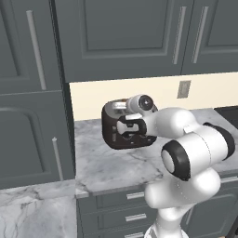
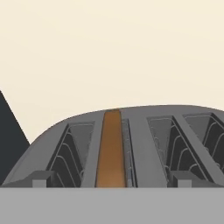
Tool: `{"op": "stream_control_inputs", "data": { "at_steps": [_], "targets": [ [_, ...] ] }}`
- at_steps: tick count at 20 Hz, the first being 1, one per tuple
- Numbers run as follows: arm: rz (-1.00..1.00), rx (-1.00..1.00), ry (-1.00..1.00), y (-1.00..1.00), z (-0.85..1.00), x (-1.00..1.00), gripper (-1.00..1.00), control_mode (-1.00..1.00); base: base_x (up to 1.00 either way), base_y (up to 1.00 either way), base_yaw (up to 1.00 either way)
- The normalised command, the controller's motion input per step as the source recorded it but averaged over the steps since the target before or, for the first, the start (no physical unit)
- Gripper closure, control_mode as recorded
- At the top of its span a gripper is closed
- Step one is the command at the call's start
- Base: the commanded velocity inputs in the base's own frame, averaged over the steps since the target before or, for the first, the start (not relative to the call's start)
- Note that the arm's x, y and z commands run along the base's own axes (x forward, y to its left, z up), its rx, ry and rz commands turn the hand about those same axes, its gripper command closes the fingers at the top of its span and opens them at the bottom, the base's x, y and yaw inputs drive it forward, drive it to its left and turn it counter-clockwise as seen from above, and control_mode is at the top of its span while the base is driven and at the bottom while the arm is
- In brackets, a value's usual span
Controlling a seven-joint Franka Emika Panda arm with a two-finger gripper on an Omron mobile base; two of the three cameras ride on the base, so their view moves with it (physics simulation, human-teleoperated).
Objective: Start the toaster. Once the lever pops up, take the bread to the plate on the dining counter.
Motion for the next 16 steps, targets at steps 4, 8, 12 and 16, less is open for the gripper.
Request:
{"op": "stream_control_inputs", "data": {
  "at_steps": [4,8,12,16],
  "targets": [
    [0.0,0.0,0.0,0.0,-0.07,0.01,-1.0,-1.0,0.0,0.0,0.0],
    [0.0,0.0,0.0,0.0,-0.08,0.0,-1.0,-1.0,0.0,0.0,0.0],
    [0.0,0.0,0.0,0.0,-0.03,0.0,-1.0,-1.0,0.0,0.0,0.0],
    [0.0,0.0,0.0,0.0,0.0,0.0,-1.0,-1.0,0.0,0.0,0.0]
  ]
}}
